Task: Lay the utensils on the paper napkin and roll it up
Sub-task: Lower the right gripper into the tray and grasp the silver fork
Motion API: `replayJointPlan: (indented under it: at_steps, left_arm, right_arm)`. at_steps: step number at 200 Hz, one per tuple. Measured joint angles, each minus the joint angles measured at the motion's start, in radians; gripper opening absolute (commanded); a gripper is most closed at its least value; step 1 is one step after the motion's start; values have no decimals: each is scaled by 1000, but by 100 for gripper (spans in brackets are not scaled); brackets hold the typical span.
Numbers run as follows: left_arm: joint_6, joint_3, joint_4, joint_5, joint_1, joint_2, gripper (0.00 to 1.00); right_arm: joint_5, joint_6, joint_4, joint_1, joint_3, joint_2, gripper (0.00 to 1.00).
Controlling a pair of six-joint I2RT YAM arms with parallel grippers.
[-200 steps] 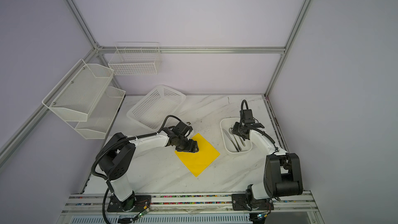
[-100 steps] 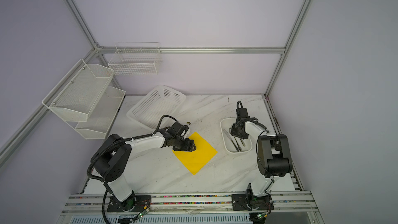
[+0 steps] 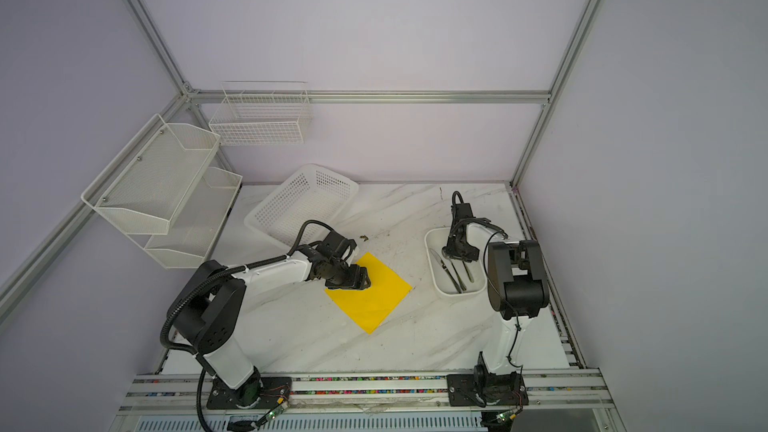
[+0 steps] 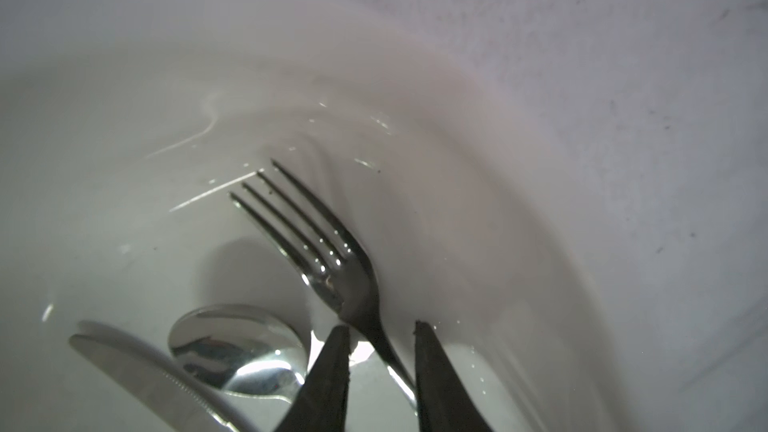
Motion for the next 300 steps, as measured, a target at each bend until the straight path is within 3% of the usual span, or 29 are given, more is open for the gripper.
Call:
replayJointPlan:
  at_steps: [82, 162, 207, 300]
  left_arm:
    - [11, 0, -22, -14, 0, -178, 83]
    - [15, 0, -28, -26, 0, -192, 83]
    - [15, -1, -29, -26, 0, -193, 83]
    - [16, -3, -39, -48, 0, -243, 84]
  right_arm:
    - [-11, -25, -6, 0, 2, 3, 18]
    - [-11, -12, -33, 0, -13, -10, 20]
    - [-23, -11, -26, 0, -21, -12, 11]
    - [43, -21, -98, 8, 0, -44, 4]
